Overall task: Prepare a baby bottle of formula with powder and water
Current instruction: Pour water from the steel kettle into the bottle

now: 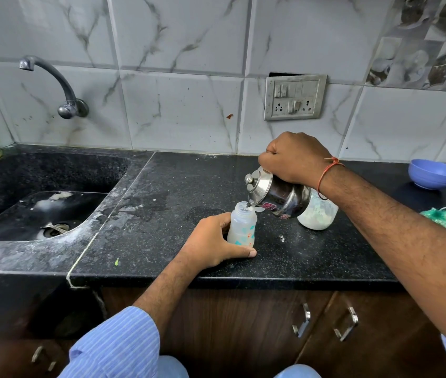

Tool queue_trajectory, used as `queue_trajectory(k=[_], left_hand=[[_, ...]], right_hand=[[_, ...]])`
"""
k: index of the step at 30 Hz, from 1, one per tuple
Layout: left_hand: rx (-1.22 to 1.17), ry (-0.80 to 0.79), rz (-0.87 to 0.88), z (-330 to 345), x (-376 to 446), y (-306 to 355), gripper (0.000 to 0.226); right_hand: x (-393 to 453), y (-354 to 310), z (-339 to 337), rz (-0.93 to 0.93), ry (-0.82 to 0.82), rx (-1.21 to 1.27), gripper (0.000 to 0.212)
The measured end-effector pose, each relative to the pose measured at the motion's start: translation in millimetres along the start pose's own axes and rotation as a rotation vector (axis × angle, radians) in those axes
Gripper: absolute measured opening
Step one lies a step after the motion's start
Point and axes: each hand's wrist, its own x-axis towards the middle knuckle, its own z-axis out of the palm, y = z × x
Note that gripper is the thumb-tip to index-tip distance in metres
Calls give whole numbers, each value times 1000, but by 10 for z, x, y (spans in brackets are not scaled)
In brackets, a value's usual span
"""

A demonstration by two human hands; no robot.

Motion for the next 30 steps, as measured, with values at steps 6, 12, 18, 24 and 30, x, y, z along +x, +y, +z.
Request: queue_trajectory(k=[6, 12, 18, 24, 30], left_hand=[[-2, -6, 0, -4, 3, -1, 69], [-4, -3, 1, 2, 12, -20, 70], [-20, -3, 4, 10, 20, -30, 67], [-21, -5, 7, 9, 22, -34, 69], [-19, -6, 6, 12, 29, -50, 69]], right_hand=[[4, -7, -1, -1, -1, -3, 39], [4, -13, 0, 3, -2, -8, 38], [6, -19, -6, 12, -5, -19, 36], [8, -23, -4, 10, -5, -21, 36], [6, -30, -4, 10, -6, -26, 35]])
